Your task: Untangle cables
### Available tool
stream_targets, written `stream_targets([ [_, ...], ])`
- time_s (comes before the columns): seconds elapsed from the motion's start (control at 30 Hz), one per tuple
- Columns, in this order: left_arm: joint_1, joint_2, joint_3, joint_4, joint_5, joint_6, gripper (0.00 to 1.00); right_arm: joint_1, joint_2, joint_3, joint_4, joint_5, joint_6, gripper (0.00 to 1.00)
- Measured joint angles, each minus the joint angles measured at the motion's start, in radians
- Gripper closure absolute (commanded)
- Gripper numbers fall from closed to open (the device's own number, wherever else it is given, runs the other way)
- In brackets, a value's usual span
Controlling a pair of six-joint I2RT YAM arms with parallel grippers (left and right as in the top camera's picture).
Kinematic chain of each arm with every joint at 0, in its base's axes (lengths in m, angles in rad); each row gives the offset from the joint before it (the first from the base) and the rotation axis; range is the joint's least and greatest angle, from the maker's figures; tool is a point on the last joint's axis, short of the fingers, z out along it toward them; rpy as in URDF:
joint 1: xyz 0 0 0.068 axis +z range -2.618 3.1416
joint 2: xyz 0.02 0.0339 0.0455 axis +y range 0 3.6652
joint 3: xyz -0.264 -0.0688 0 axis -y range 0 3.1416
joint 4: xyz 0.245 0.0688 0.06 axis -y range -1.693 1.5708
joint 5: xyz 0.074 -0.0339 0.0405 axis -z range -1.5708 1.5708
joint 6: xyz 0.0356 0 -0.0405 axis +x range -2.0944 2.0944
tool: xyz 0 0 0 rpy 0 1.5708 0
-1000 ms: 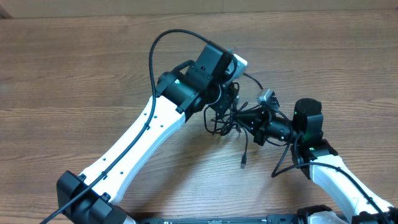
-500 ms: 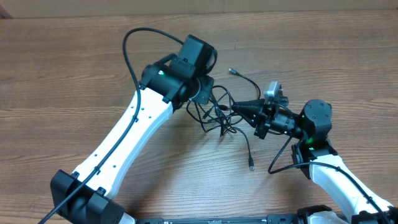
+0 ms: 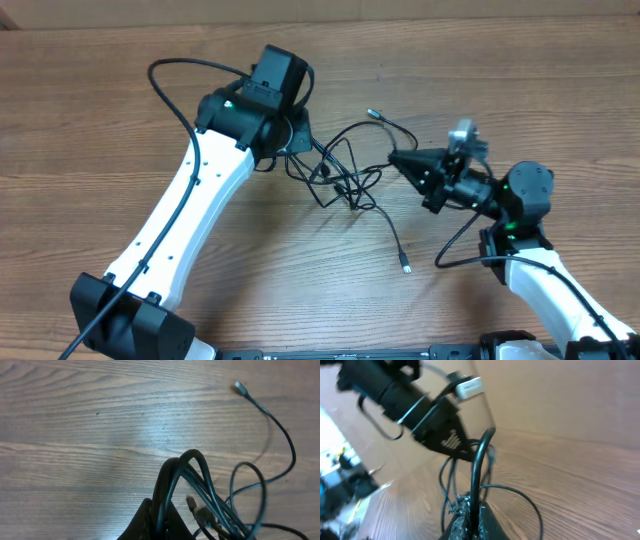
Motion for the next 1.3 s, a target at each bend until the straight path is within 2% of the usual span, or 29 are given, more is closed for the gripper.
stream_targets([
  [0.23, 0.011, 0.000, 0.000, 0.000, -0.002, -0.072, 0.95, -0.097, 0.000, 0.000, -0.142, 0.038, 0.118, 0.96],
  [0.47, 0.021, 0.000, 0.000, 0.000, -0.019, -0.086, 0.95, -0.114, 0.000, 0.001, -0.402, 0.092, 0.153, 0.96],
  [0.6, 0.022, 0.000, 0.000, 0.000, -0.019, -0.086, 0.96, -0.114, 0.000, 0.001, -0.436, 0.104, 0.161, 0.96],
  [0.63, 0.022, 0.000, 0.000, 0.000, -0.019, -0.086, 0.96, -0.114, 0.000, 0.001, -0.436, 0.103, 0.162, 0.93],
  [0.73, 0.022, 0.000, 0.000, 0.001, -0.019, -0.080, 0.96, -0.114, 0.000, 0.001, -0.434, 0.091, 0.164, 0.70],
  [0.77, 0.021, 0.000, 0.000, 0.003, -0.019, -0.071, 0.96, -0.114, 0.000, 0.001, -0.428, 0.076, 0.153, 0.66],
  [0.87, 0.018, 0.000, 0.000, 0.014, -0.019, -0.014, 0.96, -0.114, 0.000, 0.001, -0.423, 0.028, 0.115, 0.57],
  [1.0, -0.003, 0.000, 0.000, 0.026, -0.017, 0.120, 0.96, -0.106, 0.000, 0.001, -0.418, -0.031, 0.070, 0.53],
  [1.13, -0.038, 0.000, 0.000, 0.032, 0.027, 0.346, 0.95, -0.070, 0.000, 0.001, -0.411, -0.095, -0.030, 0.43],
  [1.3, -0.080, 0.000, 0.000, 0.029, 0.116, 0.631, 0.96, -0.003, 0.000, 0.001, -0.409, -0.128, -0.234, 0.41],
])
